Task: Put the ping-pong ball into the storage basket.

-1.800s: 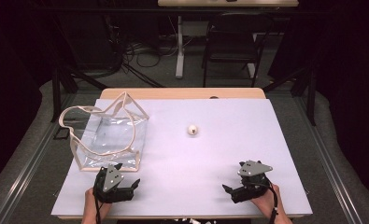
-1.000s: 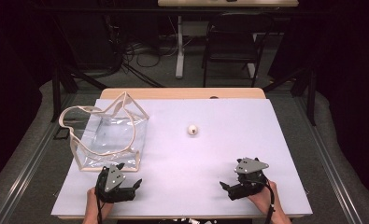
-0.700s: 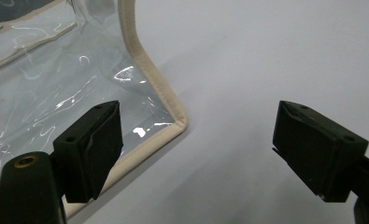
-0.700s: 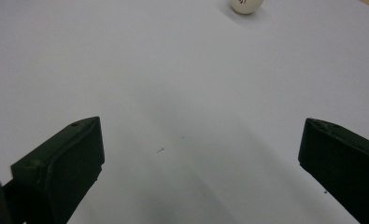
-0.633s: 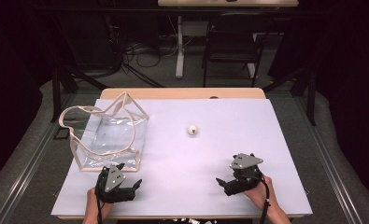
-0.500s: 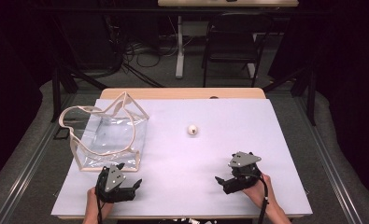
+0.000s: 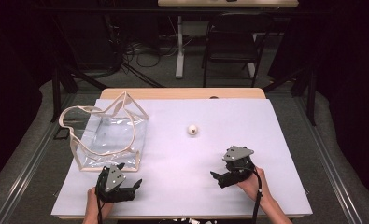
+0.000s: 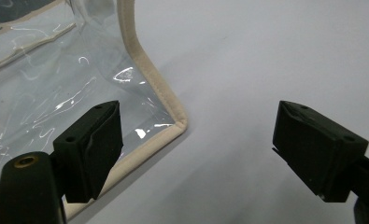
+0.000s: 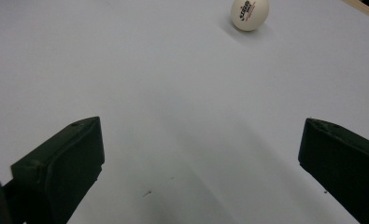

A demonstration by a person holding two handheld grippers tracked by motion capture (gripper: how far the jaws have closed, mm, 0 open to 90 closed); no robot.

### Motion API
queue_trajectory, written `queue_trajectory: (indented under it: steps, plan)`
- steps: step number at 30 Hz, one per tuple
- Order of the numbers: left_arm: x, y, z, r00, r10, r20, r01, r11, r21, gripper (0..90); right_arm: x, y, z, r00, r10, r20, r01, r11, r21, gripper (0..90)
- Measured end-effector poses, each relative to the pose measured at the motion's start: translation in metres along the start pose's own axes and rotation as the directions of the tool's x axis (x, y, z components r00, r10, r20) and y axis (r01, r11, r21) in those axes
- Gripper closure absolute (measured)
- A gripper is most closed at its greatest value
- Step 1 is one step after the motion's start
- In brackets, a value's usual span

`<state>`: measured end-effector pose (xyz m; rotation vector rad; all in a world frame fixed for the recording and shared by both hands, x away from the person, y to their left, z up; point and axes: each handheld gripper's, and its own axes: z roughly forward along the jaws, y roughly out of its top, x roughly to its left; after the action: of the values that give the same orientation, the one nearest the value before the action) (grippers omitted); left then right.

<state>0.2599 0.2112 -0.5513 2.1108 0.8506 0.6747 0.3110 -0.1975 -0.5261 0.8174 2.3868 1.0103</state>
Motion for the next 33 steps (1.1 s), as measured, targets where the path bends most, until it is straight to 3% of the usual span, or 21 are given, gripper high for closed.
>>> queue_trajectory:
  steps: [33]
  plan:
    - [0.001, 0.0, 0.0, 1.0, 0.001, 0.005, -0.001, 1.0, -0.003, 16.4, -0.009, 0.028, 0.033, 0.9997, -0.019, -0.017, 0.02, 1.0, 0.012, 0.2]
